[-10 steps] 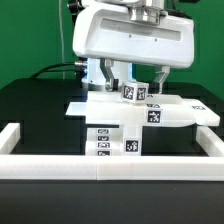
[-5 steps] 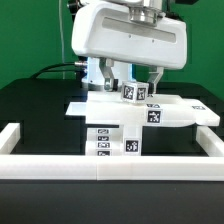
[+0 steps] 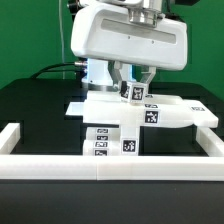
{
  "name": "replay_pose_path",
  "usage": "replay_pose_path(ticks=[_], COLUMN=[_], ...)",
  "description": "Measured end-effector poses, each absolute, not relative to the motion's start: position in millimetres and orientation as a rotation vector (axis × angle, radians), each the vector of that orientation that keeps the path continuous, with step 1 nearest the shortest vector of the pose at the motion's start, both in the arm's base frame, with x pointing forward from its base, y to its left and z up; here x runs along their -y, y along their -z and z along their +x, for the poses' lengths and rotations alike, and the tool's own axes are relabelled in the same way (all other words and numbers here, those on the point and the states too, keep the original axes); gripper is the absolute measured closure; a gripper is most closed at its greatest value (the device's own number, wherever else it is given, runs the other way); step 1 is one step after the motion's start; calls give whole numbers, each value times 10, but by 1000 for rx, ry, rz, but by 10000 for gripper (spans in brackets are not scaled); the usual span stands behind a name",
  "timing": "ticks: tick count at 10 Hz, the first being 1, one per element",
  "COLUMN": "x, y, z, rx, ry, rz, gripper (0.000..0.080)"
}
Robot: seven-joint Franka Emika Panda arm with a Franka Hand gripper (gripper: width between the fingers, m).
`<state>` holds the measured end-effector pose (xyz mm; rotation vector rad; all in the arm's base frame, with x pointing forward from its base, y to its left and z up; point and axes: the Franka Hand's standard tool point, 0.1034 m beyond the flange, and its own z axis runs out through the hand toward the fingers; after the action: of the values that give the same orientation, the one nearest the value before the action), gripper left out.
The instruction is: Assemble chair
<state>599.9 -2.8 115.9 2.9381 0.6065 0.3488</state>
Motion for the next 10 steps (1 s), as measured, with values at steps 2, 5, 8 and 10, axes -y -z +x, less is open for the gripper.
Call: replay_pose_path(ticks=[2,5,8,10], x=[33,64,57,39], y=[-1153,-1147,-1144,-1145], z=[5995,5983,5986,5989], rx=[-339,85,420,699], ry=[-364,-359,-370,-372], rz=[3003,3078,3081,3056], gripper=[514,512,512,512])
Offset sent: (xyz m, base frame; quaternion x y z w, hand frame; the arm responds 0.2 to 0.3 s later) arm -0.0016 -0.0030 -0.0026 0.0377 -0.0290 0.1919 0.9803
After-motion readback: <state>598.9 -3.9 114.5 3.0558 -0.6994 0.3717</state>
